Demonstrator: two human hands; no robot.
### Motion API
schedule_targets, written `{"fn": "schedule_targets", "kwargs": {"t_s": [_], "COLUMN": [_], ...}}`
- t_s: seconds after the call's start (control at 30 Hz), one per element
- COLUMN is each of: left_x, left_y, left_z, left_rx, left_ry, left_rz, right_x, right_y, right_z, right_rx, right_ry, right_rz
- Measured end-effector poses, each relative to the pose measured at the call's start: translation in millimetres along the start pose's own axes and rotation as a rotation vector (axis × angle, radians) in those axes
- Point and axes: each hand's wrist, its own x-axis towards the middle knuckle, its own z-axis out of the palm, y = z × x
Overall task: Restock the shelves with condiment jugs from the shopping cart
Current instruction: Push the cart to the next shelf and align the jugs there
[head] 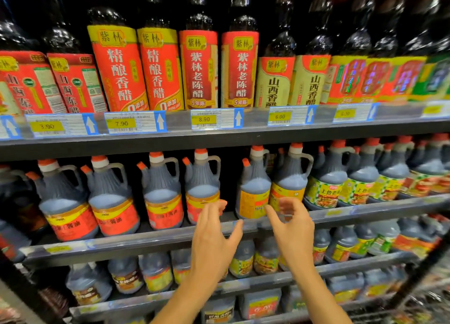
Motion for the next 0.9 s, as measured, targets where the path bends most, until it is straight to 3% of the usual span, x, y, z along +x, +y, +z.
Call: {"fn": "schedule_targets", "kwargs": {"t_s": [0.1, 0.2, 0.47, 0.7, 0.9], "left_x": [8, 18, 45, 43, 43], "left_y": [20, 29, 27, 11, 17], "left_z": [30, 53, 80, 77, 77], "left_rx": [-0.021, 0.021, 0.266, 0.037, 0.117], "left_ry": [-0.137, -0.210, -0.083, -0.135, -0.076], "left_rz": [-0.091, -0.200, -0.316, -0.236, -0.277], "right_x": [21, 41, 64, 70, 68], "right_y": [20, 37, 51, 52, 54], "right_z": [-17, -19, -13, -35, -31], "right_rx": [-0.024, -0.084, -0.088, 0.043, 0.012], "right_ry": [0.091, 0.050, -0.057, -0.332, -0.214], "right_rz": [0.086, 0.144, 0.131, 0.035, 0.065]}}
